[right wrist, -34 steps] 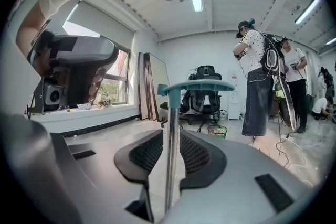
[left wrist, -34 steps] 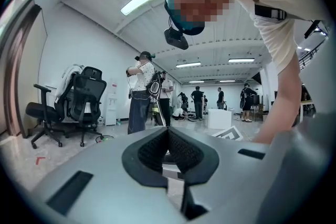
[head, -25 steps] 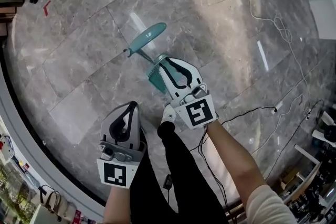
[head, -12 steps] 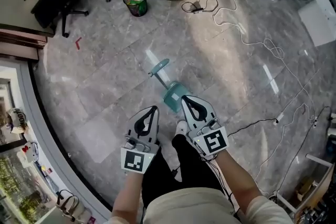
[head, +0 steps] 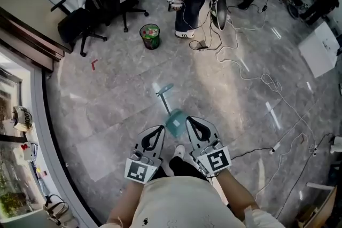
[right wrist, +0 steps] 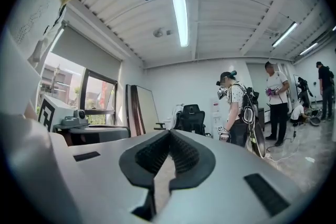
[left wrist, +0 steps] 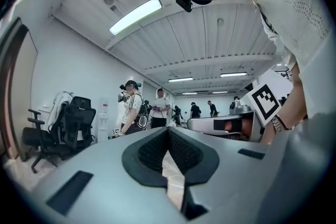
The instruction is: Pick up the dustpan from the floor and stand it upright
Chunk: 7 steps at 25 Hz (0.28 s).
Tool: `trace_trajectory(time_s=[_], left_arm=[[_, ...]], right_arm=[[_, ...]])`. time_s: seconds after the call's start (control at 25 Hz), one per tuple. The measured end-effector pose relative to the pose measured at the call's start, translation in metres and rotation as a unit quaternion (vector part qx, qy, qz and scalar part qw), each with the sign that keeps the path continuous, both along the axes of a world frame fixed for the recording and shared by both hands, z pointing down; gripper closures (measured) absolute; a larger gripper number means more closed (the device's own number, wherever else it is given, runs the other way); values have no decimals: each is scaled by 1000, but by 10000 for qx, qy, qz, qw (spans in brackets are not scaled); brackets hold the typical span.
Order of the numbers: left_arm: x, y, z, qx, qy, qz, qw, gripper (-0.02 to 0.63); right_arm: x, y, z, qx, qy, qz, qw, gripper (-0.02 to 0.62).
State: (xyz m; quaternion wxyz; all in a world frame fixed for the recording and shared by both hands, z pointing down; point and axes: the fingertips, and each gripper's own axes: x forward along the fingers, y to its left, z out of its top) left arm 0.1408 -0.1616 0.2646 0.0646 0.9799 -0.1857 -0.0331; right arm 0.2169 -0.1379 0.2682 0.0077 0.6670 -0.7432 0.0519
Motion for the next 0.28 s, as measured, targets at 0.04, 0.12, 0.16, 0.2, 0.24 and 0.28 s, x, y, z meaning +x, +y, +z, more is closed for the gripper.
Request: trace_trajectory(time_s=[0.04,0.12,0.16,0.2,0.24,0.28], left_arm=[[-3,7,-9,58,39,-44,10000,595],[-13,29,-20,170,113,-129,9997,595],[-20,40,-22,211,128,-166,9996,595],[-28,51,-24,239,136,-200,9994,595],[-37,62,-26,261,142,-233,9993,595],[-46,72,-27,279,147,-263,9992,595]], right_arm=[[0,12,-8,39,-15,32,10000,577],[-5,41,-16,87,-48,103,9999,577],[-8,54,-17,93,-81,139,9998,577],[-13,67,-18,91,-123,174,9997,577],[-18,79,-17,84,-167,207,9996,577],[-23,91,-17,76,-212,240,9995,577]])
